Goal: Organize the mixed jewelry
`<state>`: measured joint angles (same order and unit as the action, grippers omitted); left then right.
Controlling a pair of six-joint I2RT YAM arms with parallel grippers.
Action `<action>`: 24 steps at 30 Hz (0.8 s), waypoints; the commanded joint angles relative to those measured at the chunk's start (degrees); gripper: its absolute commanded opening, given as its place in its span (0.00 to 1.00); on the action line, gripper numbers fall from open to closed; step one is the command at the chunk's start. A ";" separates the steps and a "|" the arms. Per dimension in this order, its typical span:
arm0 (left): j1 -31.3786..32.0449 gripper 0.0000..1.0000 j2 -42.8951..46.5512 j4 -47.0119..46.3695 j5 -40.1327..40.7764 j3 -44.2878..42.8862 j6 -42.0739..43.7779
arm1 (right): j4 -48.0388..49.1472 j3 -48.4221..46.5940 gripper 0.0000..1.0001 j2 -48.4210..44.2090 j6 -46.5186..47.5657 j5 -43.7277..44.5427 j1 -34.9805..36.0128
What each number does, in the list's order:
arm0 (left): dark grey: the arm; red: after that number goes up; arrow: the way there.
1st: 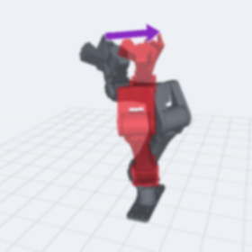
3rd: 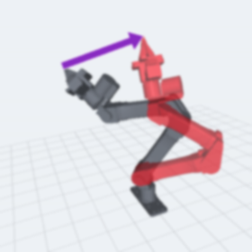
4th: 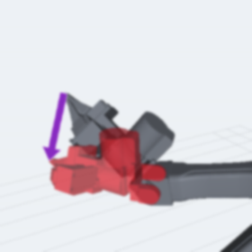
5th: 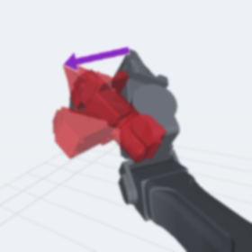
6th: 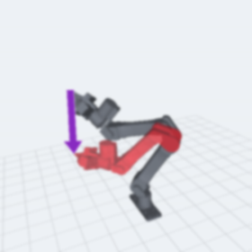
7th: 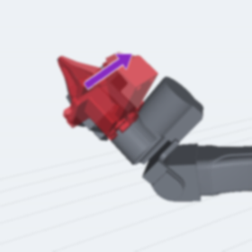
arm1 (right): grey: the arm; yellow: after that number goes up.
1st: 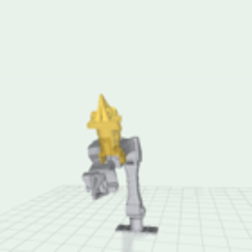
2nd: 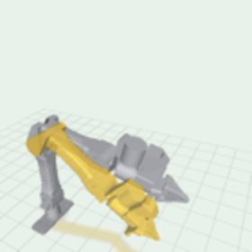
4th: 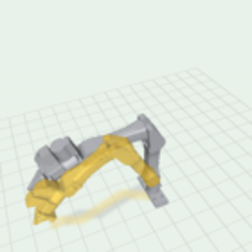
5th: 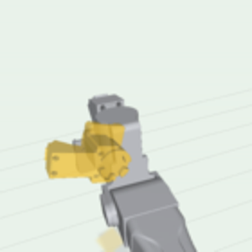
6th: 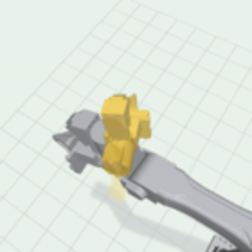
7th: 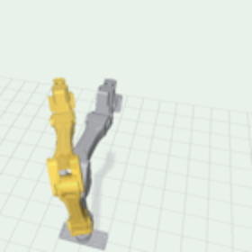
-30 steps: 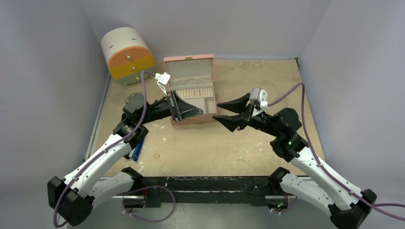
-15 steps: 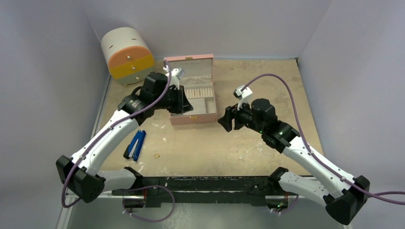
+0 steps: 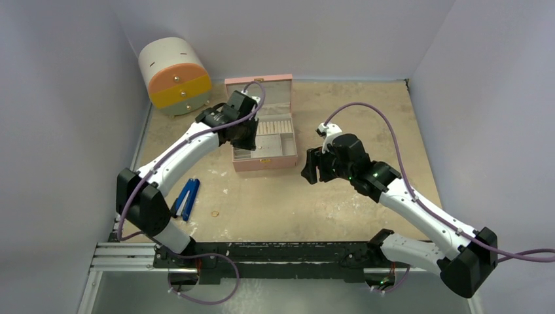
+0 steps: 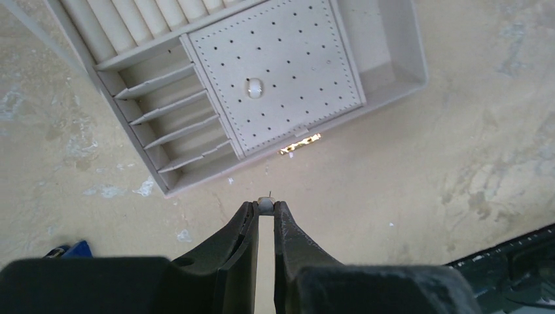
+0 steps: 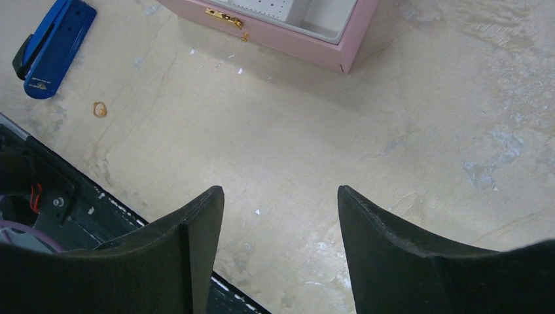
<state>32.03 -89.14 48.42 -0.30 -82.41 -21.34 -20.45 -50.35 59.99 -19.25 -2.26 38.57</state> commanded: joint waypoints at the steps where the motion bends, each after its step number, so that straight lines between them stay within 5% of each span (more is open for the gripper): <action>1: 0.12 0.00 -3.02 0.01 5.68 -4.04 2.20 | -0.16 -0.86 0.68 -1.30 -1.56 0.76 -0.16; 24: 0.05 0.00 -15.81 -1.09 7.85 -9.90 3.50 | -1.11 0.55 0.69 -2.75 -2.20 0.37 -0.15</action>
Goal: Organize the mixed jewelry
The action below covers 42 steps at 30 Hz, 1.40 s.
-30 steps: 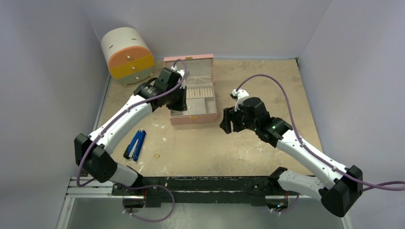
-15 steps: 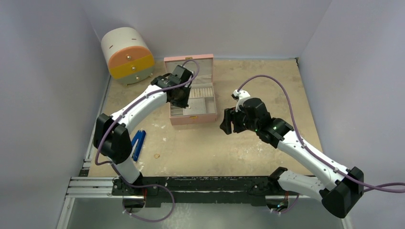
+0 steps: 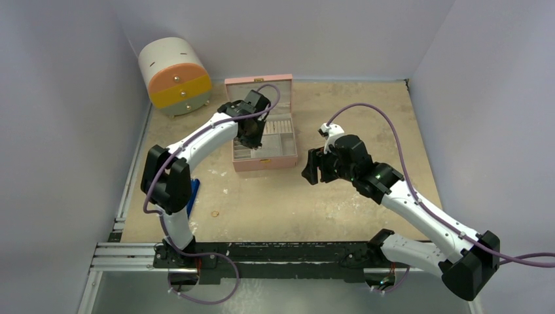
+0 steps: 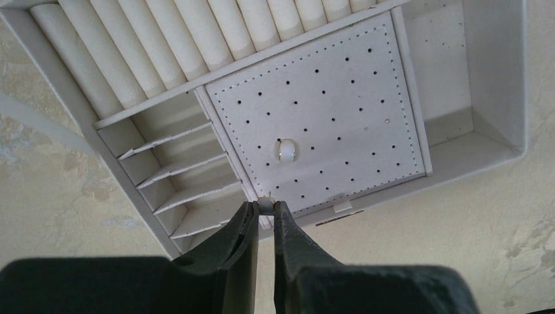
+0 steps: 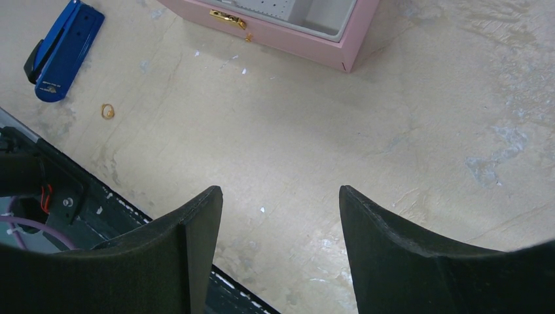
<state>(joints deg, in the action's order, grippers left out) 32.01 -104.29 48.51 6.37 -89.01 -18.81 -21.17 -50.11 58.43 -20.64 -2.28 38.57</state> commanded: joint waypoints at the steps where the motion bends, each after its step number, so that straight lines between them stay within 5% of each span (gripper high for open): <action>1: 0.07 0.00 -0.96 -1.22 1.14 -3.42 0.97 | -0.37 0.35 0.69 -1.26 -0.80 0.42 -0.15; 42: 0.07 0.00 -4.34 -1.67 2.15 -4.19 1.23 | 0.35 1.66 0.71 -1.22 -1.63 -0.88 -0.09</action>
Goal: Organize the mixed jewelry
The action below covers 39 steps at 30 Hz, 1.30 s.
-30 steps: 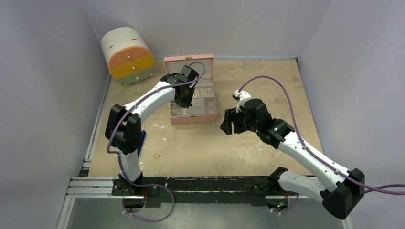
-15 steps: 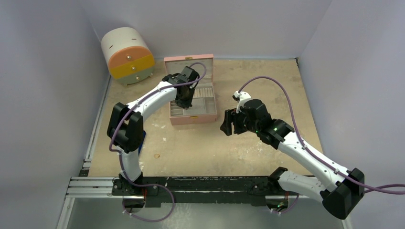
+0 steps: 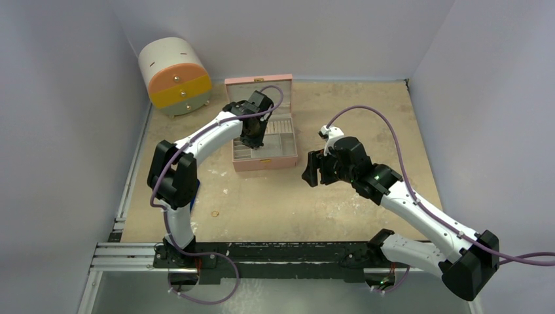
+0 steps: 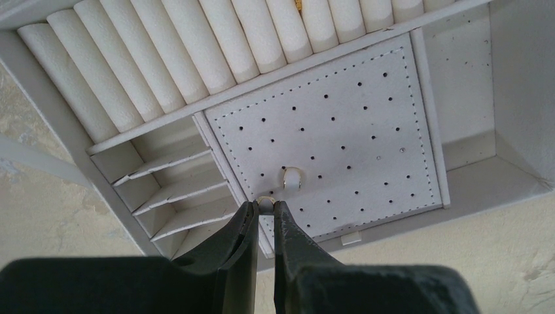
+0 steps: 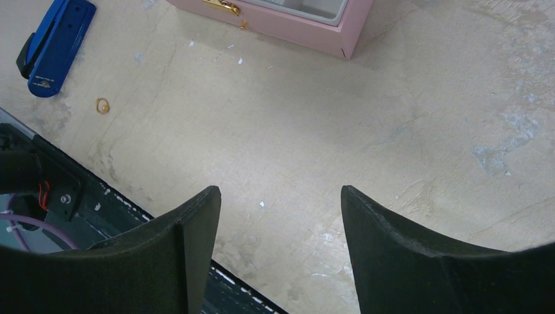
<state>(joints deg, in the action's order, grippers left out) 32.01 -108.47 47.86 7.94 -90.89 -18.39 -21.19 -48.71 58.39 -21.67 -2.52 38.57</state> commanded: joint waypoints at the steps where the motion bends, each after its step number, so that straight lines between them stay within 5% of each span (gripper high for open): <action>1: 0.07 0.00 -0.21 -1.01 0.58 -2.21 0.74 | 0.36 0.29 0.71 -1.25 -0.65 -0.64 -0.15; 11: 0.07 0.00 -1.23 -1.68 0.82 -2.21 0.39 | 0.03 0.29 0.74 -1.43 -1.00 -0.82 -0.11; 20: 0.07 0.16 0.07 -2.19 1.72 -1.75 0.38 | 0.27 0.05 0.78 -1.01 -1.18 -1.08 -0.16; 39: 0.07 0.27 13.19 -1.67 1.15 0.97 0.05 | 2.09 -2.59 0.79 0.55 -0.56 -3.02 -0.13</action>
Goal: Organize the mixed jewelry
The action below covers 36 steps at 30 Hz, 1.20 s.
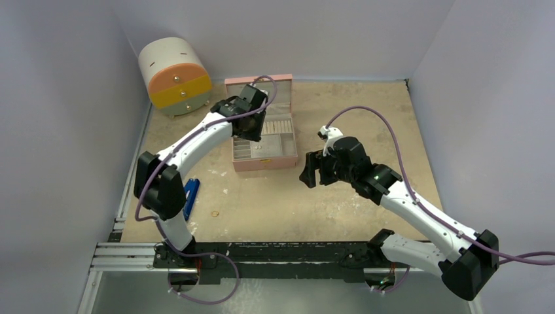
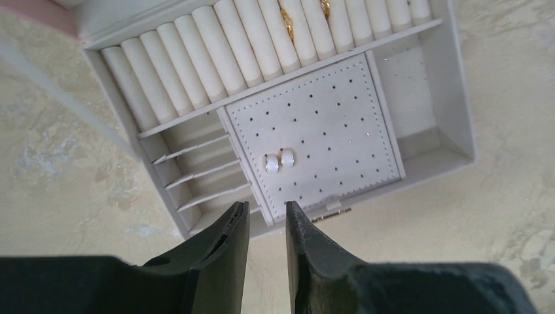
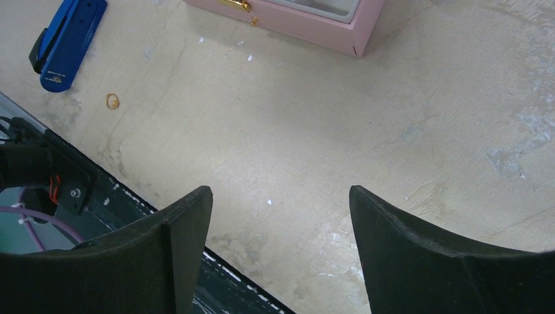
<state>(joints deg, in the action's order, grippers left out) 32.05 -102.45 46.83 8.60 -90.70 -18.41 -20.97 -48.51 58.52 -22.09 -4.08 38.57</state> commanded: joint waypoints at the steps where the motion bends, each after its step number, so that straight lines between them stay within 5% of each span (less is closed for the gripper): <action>1: 0.02 0.27 8.77 -0.76 0.58 1.43 -0.02 | 2.23 -2.88 0.79 0.59 -0.24 -1.99 -0.10; 16: -0.02 0.30 42.16 -5.06 12.79 19.88 -2.80 | 7.47 -10.53 0.71 14.79 -1.58 -6.12 10.35; 36: 0.02 0.36 76.30 -4.17 20.74 32.29 -6.68 | -2.00 -40.83 0.64 51.54 -5.32 6.04 28.12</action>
<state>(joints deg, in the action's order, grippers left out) 32.05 -29.95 42.96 26.89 -59.61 -23.51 -19.49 -84.03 106.61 -24.05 -3.29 64.49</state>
